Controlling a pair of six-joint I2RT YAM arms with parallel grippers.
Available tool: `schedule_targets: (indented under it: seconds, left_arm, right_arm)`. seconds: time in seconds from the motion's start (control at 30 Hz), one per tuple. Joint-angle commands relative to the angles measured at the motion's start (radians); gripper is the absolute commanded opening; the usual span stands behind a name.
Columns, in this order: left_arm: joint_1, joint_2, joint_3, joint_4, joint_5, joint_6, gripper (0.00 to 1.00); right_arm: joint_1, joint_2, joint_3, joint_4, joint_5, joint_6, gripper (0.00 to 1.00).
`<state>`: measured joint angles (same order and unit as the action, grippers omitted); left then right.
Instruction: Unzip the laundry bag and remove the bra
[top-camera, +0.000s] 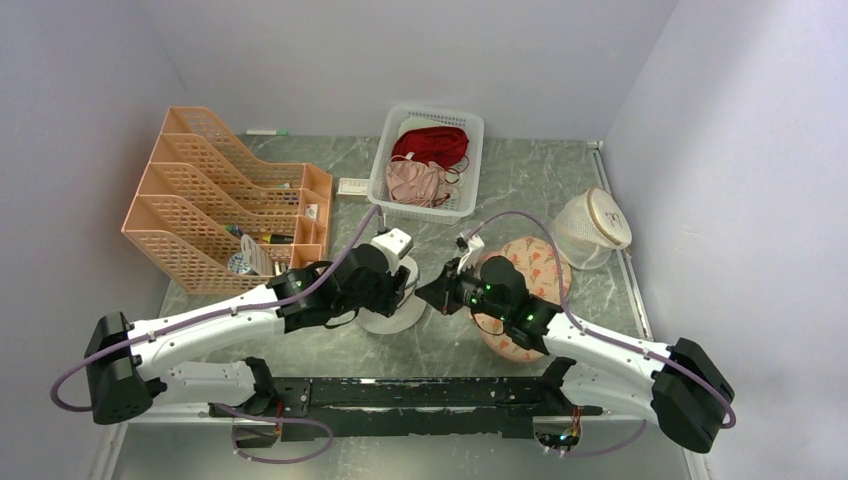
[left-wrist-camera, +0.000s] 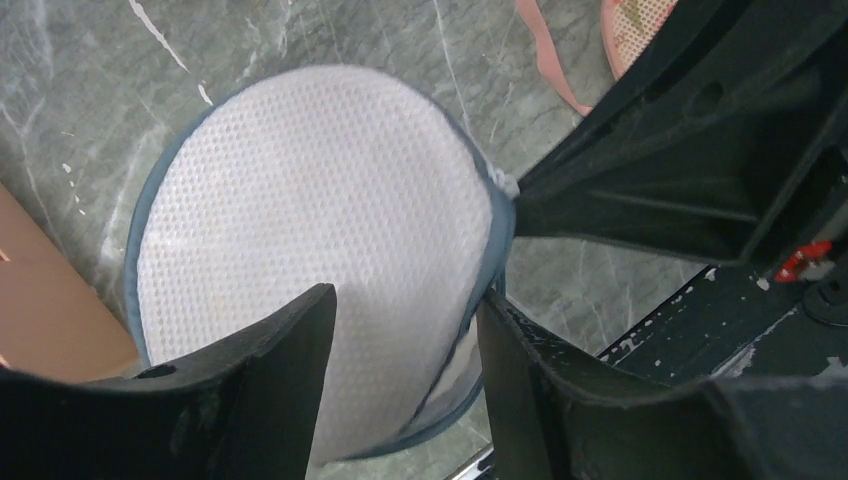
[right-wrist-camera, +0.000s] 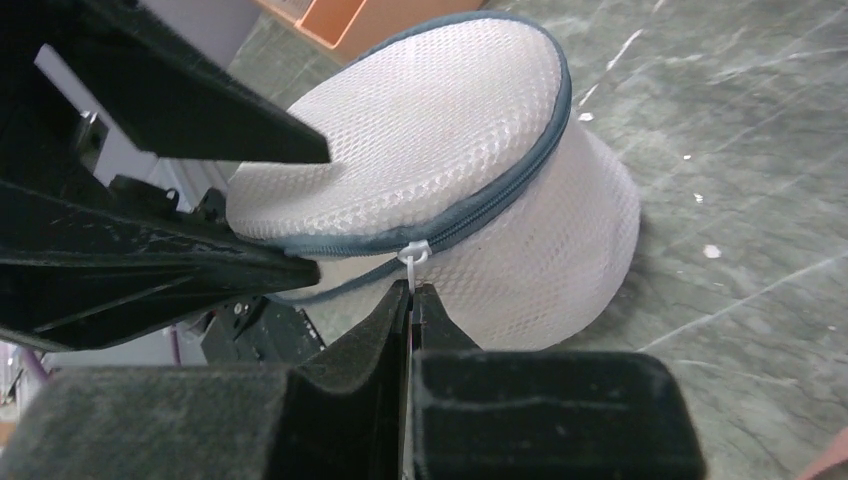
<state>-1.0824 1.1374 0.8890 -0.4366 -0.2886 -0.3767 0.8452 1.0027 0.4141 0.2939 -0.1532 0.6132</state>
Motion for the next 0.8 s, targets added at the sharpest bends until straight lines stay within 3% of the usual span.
schedule_targets:
  seconds: [0.0, 0.1, 0.2, 0.47, 0.77]
  left_arm:
    - [0.005, 0.034, 0.06, 0.0, -0.012, 0.064, 0.68]
    - [0.006, 0.077, 0.106, -0.019, -0.028, 0.108, 0.75]
    - [0.006, 0.128, 0.155, -0.046, -0.03, 0.166, 0.76]
    - [0.006, 0.167, 0.195, -0.017, 0.039, 0.352, 0.53]
    - [0.005, 0.06, 0.128, -0.022, 0.113, 0.294, 0.71]
  right_arm:
    - [0.032, 0.017, 0.01, 0.059, -0.06, -0.03, 0.0]
    - [0.048, 0.02, 0.015, 0.065, -0.052, -0.027, 0.0]
    - [0.051, 0.021, 0.021, 0.056, -0.043, -0.025, 0.0]
    - [0.052, 0.022, 0.055, 0.014, 0.003, -0.019, 0.0]
    - [0.052, 0.021, 0.057, -0.006, 0.026, -0.017, 0.0]
